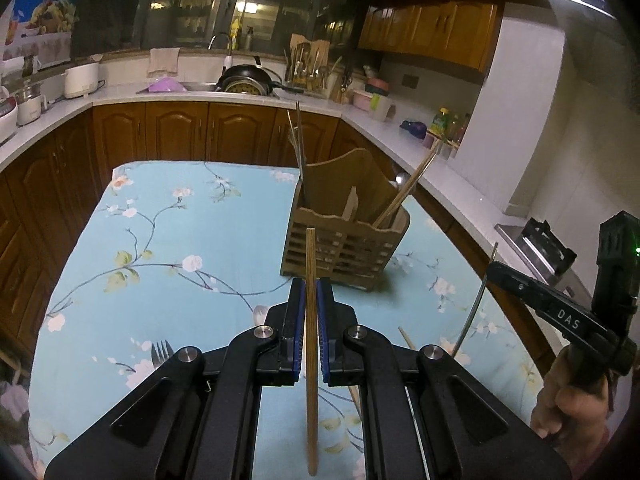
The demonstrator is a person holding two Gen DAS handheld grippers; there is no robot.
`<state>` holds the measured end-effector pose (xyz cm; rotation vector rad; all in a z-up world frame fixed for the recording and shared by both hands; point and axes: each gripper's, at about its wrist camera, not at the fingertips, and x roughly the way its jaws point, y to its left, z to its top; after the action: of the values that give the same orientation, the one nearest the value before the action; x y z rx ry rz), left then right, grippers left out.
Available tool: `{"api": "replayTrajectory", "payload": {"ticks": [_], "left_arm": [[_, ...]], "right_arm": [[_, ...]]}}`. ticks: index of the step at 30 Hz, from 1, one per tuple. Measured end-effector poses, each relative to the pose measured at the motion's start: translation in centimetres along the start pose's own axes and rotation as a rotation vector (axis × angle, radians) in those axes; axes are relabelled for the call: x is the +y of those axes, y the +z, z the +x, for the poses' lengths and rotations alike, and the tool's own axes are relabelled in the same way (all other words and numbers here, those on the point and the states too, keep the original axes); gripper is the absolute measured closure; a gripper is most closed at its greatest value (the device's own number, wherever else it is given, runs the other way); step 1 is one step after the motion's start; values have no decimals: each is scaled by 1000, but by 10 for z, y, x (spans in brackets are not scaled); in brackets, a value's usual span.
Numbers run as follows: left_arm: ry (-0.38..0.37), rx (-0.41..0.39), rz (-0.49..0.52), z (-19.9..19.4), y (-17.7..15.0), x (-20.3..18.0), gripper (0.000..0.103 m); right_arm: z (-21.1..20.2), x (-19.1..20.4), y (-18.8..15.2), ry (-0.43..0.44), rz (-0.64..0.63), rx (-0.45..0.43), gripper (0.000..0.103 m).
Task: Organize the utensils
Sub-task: 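Lift and carry the chopstick and skewer over the wooden holder and lower them in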
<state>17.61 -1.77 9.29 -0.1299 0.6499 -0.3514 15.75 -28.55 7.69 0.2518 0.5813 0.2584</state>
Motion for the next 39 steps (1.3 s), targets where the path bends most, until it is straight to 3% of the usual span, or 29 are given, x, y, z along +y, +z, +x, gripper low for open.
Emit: {"api": "replayTrajectory", "payload": {"ticks": [27,39], "left_arm": [[1,-82,-2,-14,33,1,98],[-2,-191,17,-20,87,-9,98]], "right_arm": [[-18,4,27,9,-25,-76,100],[-22,3,70,9,-36,-150,100]]}}
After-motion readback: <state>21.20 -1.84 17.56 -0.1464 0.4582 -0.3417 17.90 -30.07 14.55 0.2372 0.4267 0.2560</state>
